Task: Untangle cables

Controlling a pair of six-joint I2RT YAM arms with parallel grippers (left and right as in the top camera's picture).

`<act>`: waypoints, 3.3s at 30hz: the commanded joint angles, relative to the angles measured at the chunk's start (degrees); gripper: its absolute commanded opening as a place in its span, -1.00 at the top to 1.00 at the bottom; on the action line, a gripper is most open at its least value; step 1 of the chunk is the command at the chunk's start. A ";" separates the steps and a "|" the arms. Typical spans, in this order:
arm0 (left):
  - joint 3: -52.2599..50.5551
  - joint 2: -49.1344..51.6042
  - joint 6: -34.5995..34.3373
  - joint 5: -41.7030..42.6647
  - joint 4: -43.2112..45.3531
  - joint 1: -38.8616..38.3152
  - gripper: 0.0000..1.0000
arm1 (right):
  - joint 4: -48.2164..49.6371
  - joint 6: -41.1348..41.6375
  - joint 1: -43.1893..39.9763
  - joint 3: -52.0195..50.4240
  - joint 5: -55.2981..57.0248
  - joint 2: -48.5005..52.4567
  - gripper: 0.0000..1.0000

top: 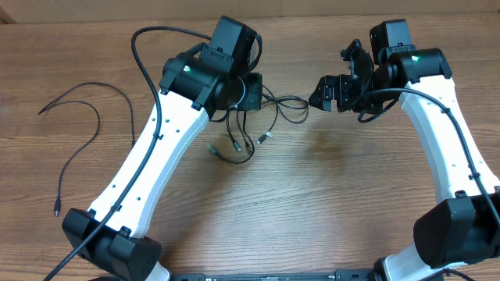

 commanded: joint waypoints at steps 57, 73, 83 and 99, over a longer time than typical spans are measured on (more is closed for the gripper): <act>-1.86 30.69 0.66 6.67 10.80 7.43 0.31 | 2.78 2.16 0.17 -0.15 -1.38 4.74 -1.00; -1.88 32.65 20.04 11.56 -2.97 7.58 0.46 | 11.13 12.26 0.28 -0.15 -1.84 12.52 0.66; -1.88 32.65 31.71 32.48 -6.12 7.34 0.22 | 20.59 12.24 0.28 -0.15 -1.84 20.24 0.58; -1.88 32.65 30.14 33.66 -6.82 6.19 0.01 | 23.28 12.24 1.62 -1.36 -1.86 25.40 0.57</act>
